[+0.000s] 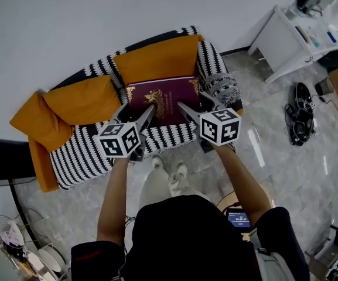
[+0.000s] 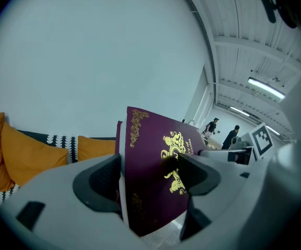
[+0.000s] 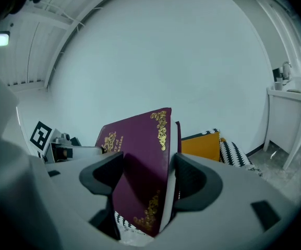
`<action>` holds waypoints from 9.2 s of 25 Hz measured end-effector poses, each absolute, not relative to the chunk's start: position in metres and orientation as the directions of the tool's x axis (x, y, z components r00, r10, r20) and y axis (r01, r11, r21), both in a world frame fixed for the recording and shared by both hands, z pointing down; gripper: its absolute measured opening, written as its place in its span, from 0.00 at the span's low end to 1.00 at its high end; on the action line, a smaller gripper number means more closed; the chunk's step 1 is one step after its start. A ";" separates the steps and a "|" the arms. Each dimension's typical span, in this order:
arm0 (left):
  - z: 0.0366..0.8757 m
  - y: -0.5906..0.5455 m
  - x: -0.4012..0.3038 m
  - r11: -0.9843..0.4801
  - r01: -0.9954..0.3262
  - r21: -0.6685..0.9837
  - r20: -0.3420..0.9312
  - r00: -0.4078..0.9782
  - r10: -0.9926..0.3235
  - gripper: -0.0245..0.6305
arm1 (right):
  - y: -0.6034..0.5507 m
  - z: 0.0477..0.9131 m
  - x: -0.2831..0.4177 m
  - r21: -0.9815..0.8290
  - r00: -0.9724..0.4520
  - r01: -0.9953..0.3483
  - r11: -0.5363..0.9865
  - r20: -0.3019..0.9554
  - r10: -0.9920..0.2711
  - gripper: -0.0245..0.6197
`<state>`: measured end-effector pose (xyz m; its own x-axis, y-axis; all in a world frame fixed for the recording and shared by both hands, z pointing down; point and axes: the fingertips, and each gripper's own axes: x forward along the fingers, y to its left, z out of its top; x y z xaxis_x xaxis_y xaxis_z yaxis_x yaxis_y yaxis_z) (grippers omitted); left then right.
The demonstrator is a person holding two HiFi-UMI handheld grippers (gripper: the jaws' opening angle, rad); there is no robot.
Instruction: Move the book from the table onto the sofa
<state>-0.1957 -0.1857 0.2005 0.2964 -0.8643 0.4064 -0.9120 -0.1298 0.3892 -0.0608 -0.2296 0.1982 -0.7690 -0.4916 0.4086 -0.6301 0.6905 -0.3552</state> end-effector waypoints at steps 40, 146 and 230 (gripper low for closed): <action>0.599 -0.269 -0.263 -0.105 -0.851 0.514 0.630 0.458 -0.627 0.59 | -0.295 0.595 -0.123 -0.492 -0.650 -0.754 0.435 0.655 -0.387 0.53; 0.262 -0.223 -0.163 -0.324 -0.915 0.242 0.405 0.399 -0.823 0.06 | -0.253 0.250 -0.091 -0.276 -0.783 -0.598 0.752 0.402 -0.475 0.06; 0.066 0.031 -0.206 -0.386 -0.908 0.165 0.101 0.405 -0.909 0.06 | 0.019 0.061 -0.143 -0.085 -0.831 -0.552 0.830 0.143 -0.538 0.06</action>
<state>-0.2060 0.0307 0.0658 0.4046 -0.9090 0.1006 -0.9078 -0.3858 0.1646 -0.1430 0.0189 0.0614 -0.8309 -0.5376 0.1434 -0.5516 0.8297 -0.0853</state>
